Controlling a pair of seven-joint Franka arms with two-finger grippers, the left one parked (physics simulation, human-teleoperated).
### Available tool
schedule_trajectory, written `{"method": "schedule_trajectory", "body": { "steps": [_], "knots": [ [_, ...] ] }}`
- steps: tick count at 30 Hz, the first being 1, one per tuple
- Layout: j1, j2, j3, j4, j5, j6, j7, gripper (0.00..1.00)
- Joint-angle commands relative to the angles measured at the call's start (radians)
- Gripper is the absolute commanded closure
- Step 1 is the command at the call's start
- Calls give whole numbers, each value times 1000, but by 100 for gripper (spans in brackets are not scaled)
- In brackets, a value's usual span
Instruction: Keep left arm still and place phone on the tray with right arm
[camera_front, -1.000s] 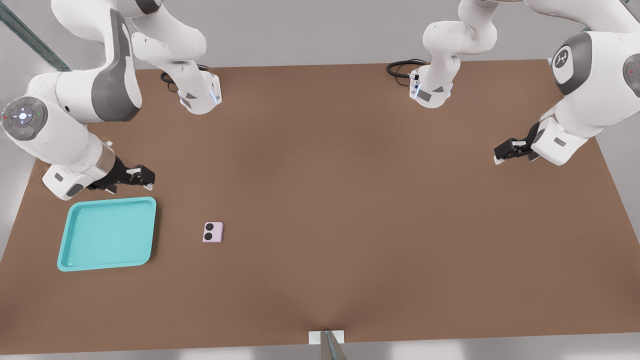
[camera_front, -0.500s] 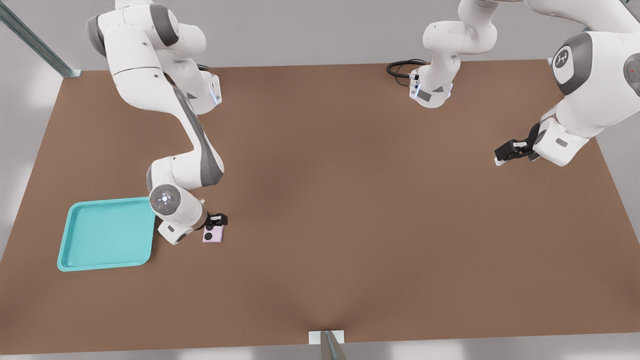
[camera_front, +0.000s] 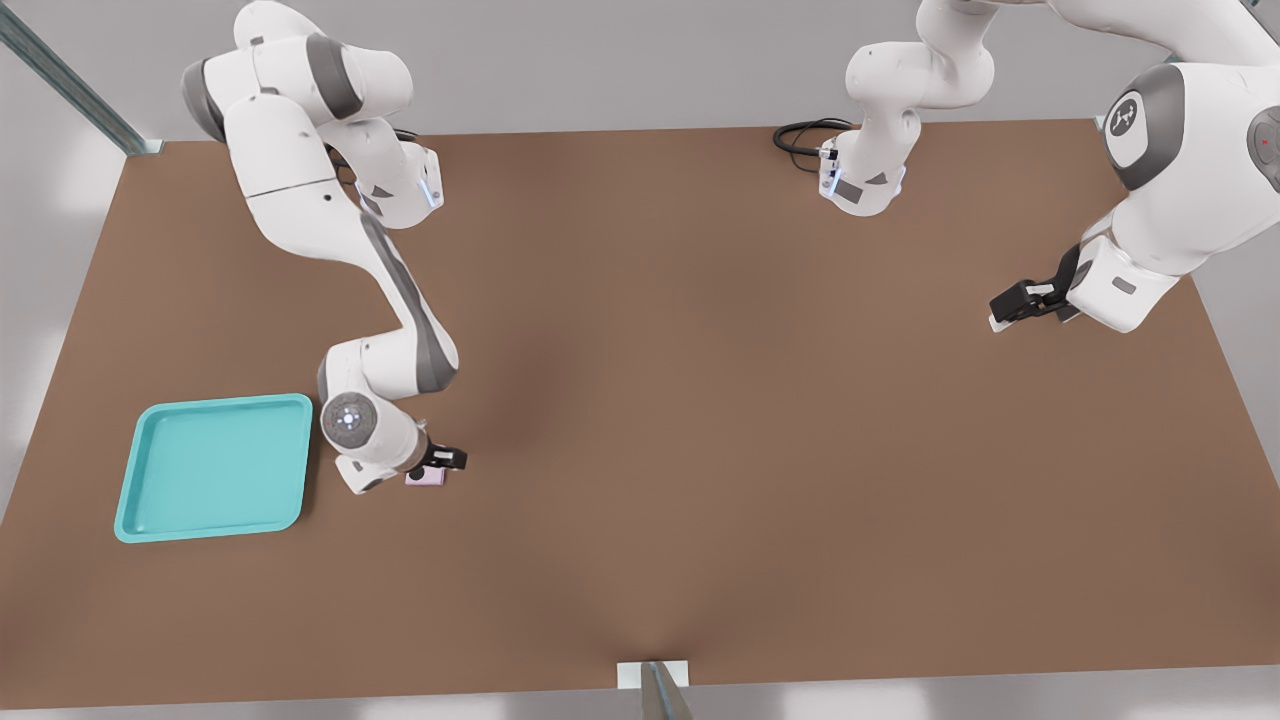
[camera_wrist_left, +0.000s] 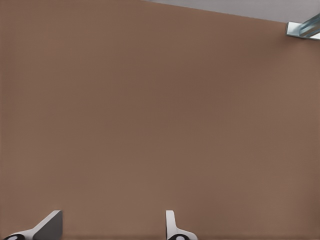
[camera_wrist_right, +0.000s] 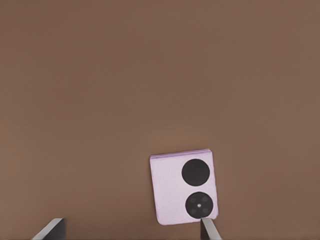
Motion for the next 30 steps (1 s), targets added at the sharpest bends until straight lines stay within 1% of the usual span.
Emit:
{"method": "schedule_trajectory", "body": {
  "steps": [1, 6, 13, 16, 18, 30],
  "knots": [
    [-10, 1, 0, -33, 1, 84, 12, 0],
    [-28, 3, -2, -50, 1, 98, -100, 0],
    [-28, 53, -5, -53, 2, 124, -102, 0],
    [-28, 66, -11, -56, 1, 136, -155, 0],
    [-27, 73, -11, -80, 1, 182, -157, 0],
    [-37, 89, -13, -96, -1, 207, -200, 0]
  ]
}}
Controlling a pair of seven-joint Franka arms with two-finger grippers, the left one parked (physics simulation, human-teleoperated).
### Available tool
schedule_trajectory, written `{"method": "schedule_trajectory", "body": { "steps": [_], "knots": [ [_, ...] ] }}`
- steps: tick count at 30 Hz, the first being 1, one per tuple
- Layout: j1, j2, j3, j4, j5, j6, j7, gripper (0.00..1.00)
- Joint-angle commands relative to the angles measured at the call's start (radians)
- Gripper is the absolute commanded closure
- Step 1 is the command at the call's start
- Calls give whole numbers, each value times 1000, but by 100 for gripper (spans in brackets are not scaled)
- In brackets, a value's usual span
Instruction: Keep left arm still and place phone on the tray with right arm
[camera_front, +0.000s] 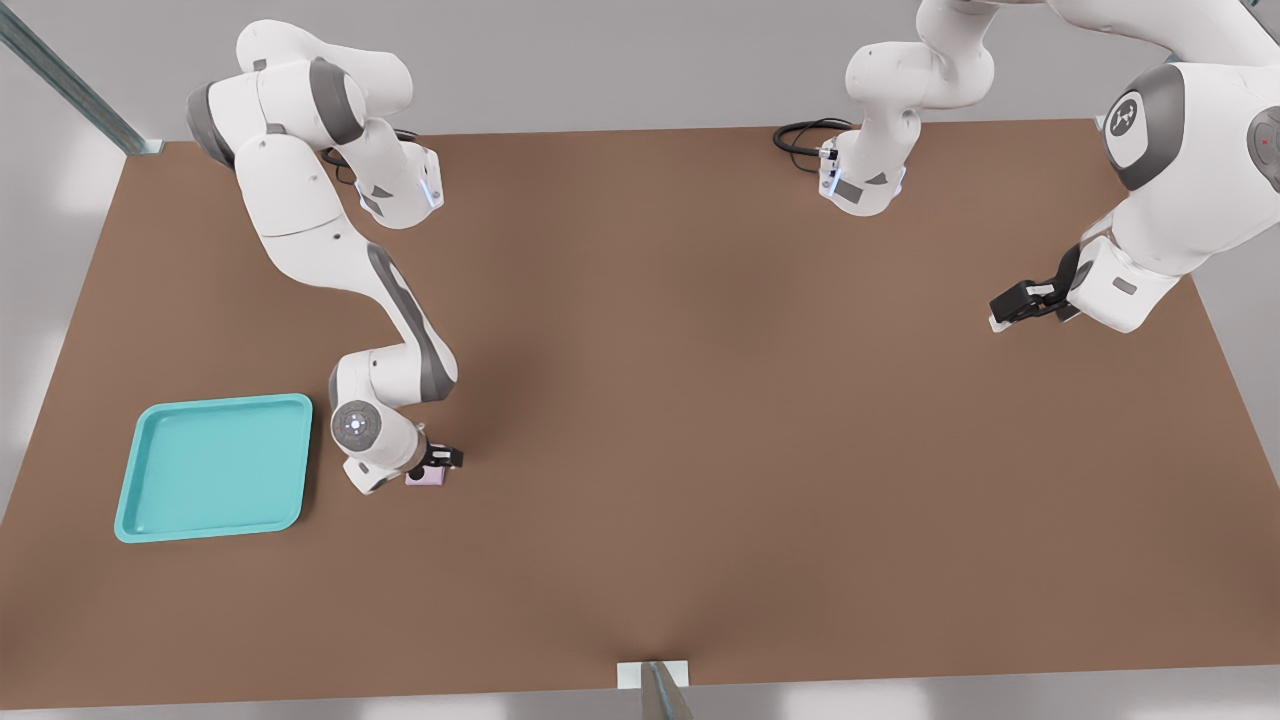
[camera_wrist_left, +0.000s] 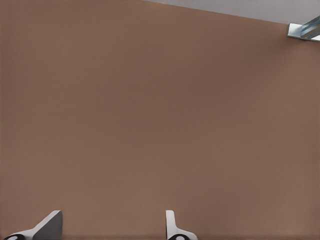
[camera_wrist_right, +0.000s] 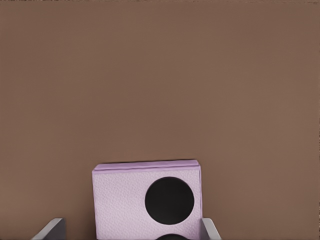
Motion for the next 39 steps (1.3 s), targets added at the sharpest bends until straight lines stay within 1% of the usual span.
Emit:
{"method": "schedule_trajectory", "body": {
  "steps": [1, 10, 11, 12, 17, 19, 21, 22, 23, 29, 30, 31, 34, 35, 36, 39],
  "knots": [
    [-8, 1, 0, 0, 0, 16, -88, 0],
    [-6, 16, 1, 0, 3, 32, -90, 0],
    [-7, 16, 1, 0, 3, 32, -90, 3],
    [-7, 16, 1, -1, 3, 32, -90, 4],
    [-6, 19, 1, -12, 3, 32, -90, 4],
    [-6, 19, 1, -12, 3, 32, -90, 14],
    [-6, 19, 1, -10, 3, 32, -90, 19],
    [-6, 19, 1, -10, 3, 32, -90, 23],
    [-6, 18, 1, -10, 3, 32, -90, 24],
    [-11, -25, 0, -9, 3, -5, -87, 24],
    [-26, -46, 0, -9, 2, -25, -92, 24],
    [-61, -95, 1, -12, 0, -65, -107, 25],
    [-181, -163, 1, -35, 0, -102, -268, 25],
    [-230, -172, 1, -40, 0, -100, -348, 25],
    [-264, -172, 0, -41, 0, -100, -404, 27],
    [-400, -168, 0, -46, 0, -91, -576, 26]
  ]
}}
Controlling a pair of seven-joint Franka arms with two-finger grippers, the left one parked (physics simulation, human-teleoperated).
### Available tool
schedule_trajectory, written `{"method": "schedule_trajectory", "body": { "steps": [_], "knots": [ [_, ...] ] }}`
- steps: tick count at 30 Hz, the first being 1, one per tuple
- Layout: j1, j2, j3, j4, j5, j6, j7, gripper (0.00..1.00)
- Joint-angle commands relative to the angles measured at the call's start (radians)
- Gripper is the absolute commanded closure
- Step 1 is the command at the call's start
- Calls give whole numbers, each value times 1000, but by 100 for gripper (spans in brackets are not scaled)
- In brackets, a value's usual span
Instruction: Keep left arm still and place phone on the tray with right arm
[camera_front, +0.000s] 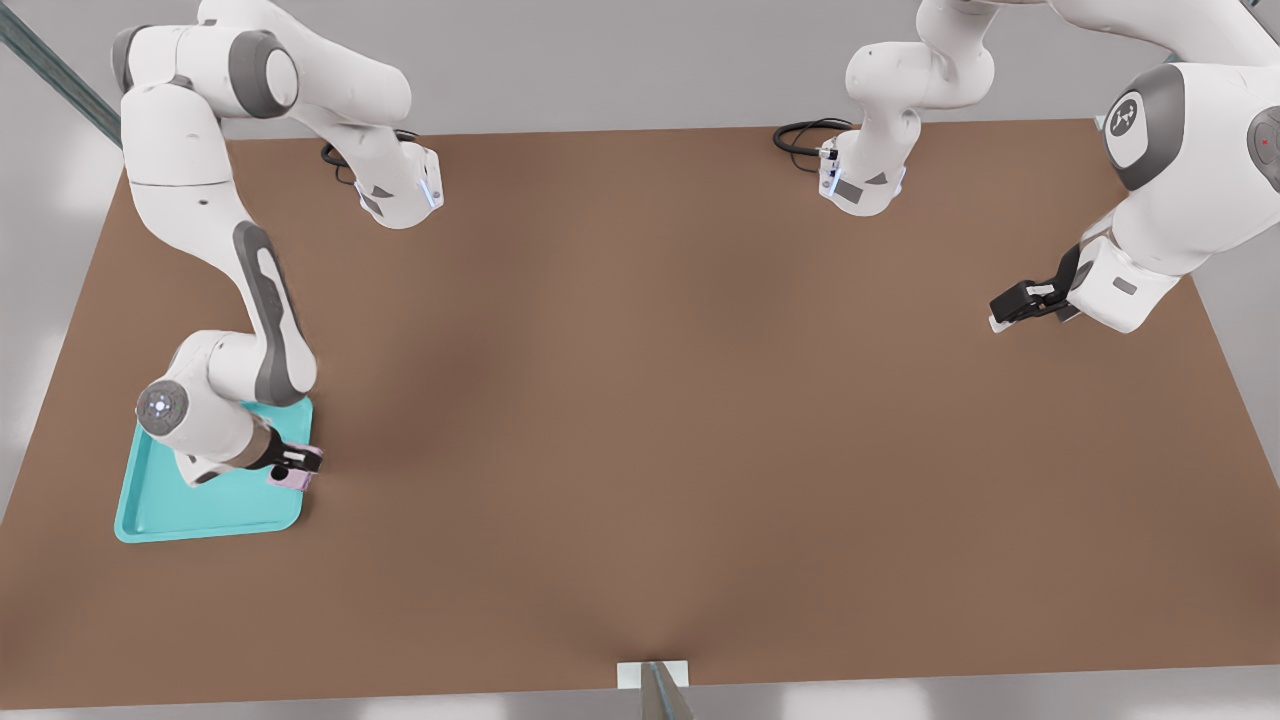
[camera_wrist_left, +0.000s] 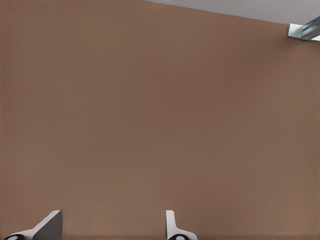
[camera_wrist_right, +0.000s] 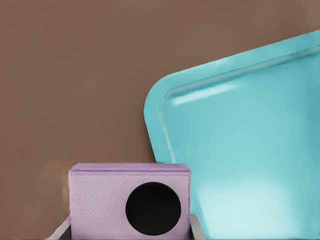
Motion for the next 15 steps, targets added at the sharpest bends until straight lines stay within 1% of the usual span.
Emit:
{"method": "schedule_trajectory", "body": {
  "steps": [1, 2, 4, 5, 7, 8, 9, 10, 11, 12, 13, 14, 15],
  "knots": [
    [-43, 12, -27, 2, -7, -17, -428, 26],
    [-63, 29, -35, 5, -4, -5, -478, 26],
    [-107, 64, -38, 11, -2, 35, -549, 20],
    [-115, 72, -38, 11, -1, 38, -555, 0],
    [-101, 61, -38, 11, -4, 23, -560, 0],
    [-87, 29, -35, 11, -8, 21, -558, 0],
    [-81, -16, -27, 24, -4, 20, -549, 0],
    [-31, -95, -26, 50, 10, -47, -474, 0],
    [38, -180, -27, 112, 13, -199, -352, 0],
    [92, -241, -27, 137, 13, -271, -263, 0],
    [167, -329, -23, 192, 9, -353, -178, 0],
    [218, -404, -21, 217, 7, -431, -136, 0],
    [255, -481, -16, 166, 9, -460, -129, 0]
  ]
}}
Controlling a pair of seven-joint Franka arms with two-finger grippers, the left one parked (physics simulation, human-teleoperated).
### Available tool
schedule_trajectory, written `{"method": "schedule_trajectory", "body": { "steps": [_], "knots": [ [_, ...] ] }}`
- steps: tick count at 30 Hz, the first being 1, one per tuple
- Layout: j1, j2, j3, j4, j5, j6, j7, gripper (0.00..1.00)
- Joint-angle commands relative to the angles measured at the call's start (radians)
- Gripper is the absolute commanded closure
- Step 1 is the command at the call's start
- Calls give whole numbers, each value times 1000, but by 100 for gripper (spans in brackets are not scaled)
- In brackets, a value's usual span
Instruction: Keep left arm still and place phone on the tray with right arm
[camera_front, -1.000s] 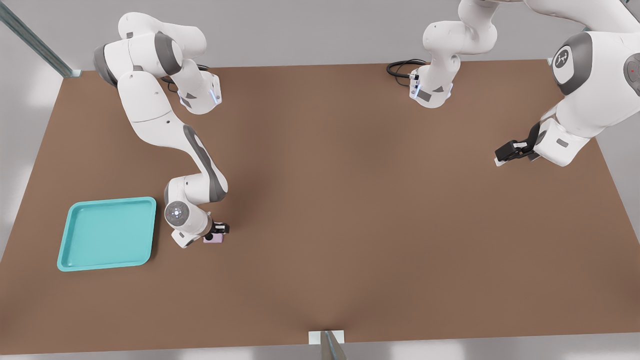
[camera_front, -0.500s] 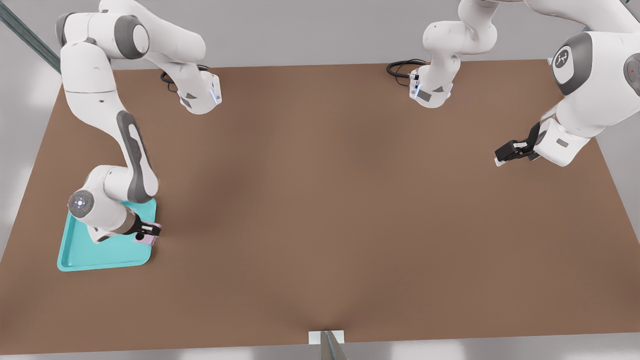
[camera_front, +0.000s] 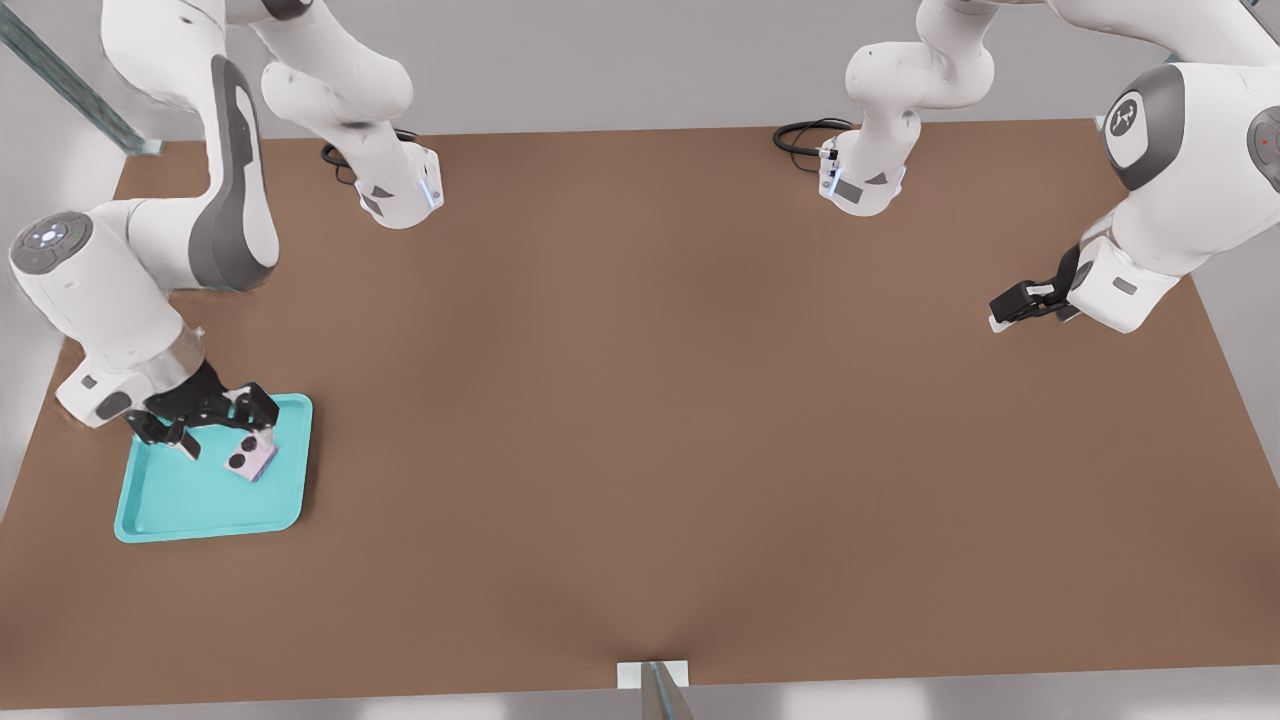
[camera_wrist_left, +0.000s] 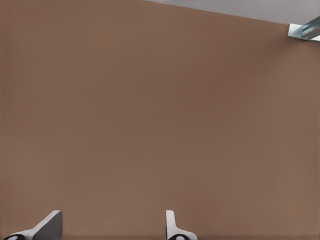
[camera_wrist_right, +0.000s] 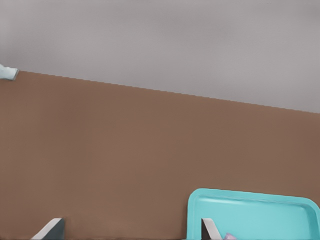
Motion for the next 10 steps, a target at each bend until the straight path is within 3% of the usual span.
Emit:
{"method": "schedule_trajectory", "body": {
  "steps": [1, 4, 10],
  "knots": [
    [37, -38, -3, -1, 2, -241, 120, 0],
    [128, 125, -84, 246, -1, -437, 131, 0],
    [128, 65, -87, 195, -3, -396, 129, 0]
  ]
}}
